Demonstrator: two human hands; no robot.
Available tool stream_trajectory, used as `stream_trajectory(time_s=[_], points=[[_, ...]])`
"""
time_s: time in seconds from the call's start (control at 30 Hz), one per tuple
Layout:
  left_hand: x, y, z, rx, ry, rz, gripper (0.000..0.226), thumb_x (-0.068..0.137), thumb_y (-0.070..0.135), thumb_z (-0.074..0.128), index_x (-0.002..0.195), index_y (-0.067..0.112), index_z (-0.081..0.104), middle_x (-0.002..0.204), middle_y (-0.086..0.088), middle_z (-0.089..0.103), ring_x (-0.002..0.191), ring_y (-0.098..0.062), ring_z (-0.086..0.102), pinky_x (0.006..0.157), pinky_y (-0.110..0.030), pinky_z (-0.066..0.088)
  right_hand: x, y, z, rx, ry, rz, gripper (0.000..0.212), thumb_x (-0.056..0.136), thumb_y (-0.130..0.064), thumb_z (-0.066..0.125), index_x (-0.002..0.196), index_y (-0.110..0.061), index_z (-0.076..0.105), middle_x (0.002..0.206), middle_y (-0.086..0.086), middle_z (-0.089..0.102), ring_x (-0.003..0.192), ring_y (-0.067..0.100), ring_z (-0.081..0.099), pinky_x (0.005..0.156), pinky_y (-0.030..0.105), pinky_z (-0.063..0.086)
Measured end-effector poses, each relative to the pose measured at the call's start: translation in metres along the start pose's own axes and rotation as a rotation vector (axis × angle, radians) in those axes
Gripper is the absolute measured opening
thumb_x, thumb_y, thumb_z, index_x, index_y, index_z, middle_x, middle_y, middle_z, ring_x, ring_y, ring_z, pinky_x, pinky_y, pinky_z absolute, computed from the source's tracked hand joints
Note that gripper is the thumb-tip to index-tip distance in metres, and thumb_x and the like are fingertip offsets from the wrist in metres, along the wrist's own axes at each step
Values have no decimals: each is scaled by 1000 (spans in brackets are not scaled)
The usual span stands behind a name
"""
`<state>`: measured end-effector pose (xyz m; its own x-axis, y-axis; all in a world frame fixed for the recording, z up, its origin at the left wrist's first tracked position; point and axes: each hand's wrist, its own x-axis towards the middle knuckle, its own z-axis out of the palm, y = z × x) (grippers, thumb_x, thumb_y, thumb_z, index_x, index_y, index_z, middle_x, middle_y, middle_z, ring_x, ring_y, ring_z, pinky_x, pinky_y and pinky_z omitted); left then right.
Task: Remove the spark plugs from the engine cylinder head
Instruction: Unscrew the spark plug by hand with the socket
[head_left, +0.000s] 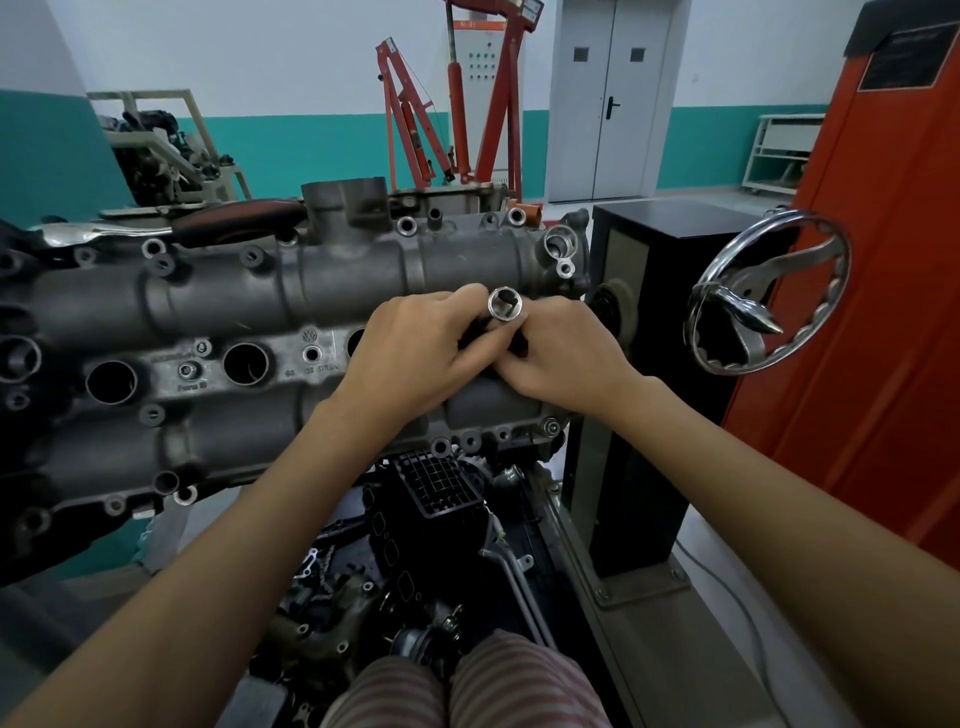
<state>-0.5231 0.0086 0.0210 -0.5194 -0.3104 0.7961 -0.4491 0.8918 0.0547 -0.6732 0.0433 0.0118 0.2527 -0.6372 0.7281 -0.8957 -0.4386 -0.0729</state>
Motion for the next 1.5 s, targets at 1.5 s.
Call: stream_trajectory(time_s=[1.5], points=[[0, 1, -3, -39, 60, 35, 43, 89, 36, 49, 62, 2, 54, 52, -6, 53, 45, -24, 49, 42, -33, 41, 0, 0, 3, -87, -21, 25, 35, 86, -40, 44, 84, -7, 56, 66, 10, 62, 62, 30, 59, 51, 33, 43]])
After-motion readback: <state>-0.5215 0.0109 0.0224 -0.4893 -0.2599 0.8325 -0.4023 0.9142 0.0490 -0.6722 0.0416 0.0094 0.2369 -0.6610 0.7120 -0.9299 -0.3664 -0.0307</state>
